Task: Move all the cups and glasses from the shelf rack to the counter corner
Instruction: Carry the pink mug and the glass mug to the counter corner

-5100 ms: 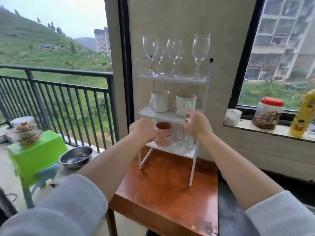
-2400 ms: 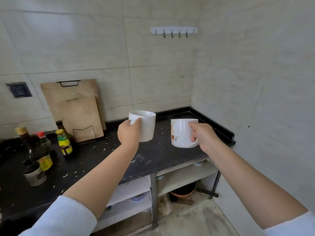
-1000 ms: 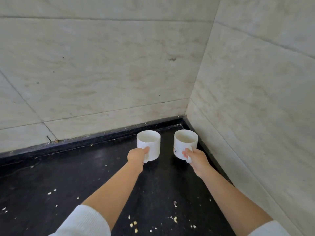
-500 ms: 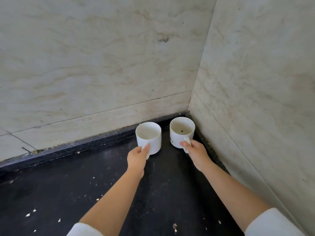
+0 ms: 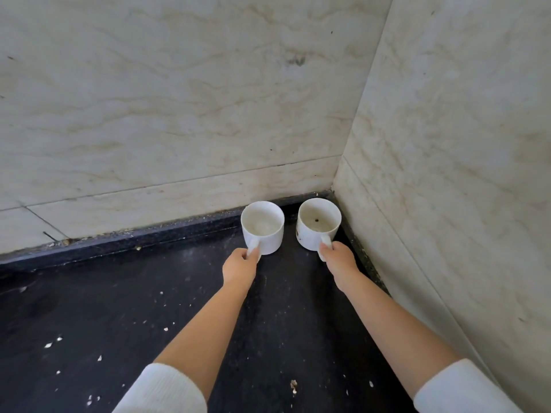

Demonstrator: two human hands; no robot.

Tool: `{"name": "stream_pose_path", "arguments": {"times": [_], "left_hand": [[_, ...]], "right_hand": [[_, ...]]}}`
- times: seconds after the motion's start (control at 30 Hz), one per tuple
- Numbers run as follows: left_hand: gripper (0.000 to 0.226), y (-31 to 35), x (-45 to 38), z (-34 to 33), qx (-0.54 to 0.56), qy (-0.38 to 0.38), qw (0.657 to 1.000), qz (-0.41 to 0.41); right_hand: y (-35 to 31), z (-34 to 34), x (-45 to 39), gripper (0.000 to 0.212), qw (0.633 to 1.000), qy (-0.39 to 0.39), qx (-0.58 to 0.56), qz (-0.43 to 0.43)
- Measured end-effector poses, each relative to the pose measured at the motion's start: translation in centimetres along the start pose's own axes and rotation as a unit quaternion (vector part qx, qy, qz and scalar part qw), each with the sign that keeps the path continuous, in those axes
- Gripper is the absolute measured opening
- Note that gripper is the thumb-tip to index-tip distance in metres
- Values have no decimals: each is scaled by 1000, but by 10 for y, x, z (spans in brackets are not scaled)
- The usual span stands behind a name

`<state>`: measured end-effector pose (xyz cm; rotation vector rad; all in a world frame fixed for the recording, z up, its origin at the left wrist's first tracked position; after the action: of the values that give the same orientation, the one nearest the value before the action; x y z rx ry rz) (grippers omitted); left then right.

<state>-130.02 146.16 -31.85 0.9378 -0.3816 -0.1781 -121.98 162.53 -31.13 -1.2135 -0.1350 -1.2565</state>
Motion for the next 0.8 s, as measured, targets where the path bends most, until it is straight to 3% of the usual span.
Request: {"name": "stream_pose_path", "arguments": {"times": [0.1,0.23,0.37,0.5,0.7,0.8], "left_hand": [[51,-6,16,12,-41,10,999,29],[52,-23,44,50,-137,14,987,84],[38,-40,79,97,-254,21,963,89],[34,-62,129,142,-346,45,932,93],[32,-116,247,232,-419,125,888,144],[32,-150,330,278,-433,181,862,189]], "right_hand": [[3,1,11,24,999,41,15,1],[13,-2,41,32,991,134,-23,1],[11,-33,78,32,982,91,116,115],[4,-88,137,26,917,6,305,259],[11,-187,261,13,795,-125,442,397],[28,-227,332,18,738,-164,471,456]]}}
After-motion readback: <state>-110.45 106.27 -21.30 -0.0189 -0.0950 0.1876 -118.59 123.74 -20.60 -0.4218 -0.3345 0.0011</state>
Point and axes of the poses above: each hand's wrist, its own x-axis away from the middle knuckle, its own z-axis out of the back of the hand, y = z × x, the point moved 1 cm from there along -x, towards the middle knuckle, and after that the axes turned 15 degrees about -z, right-handed, at the moved point
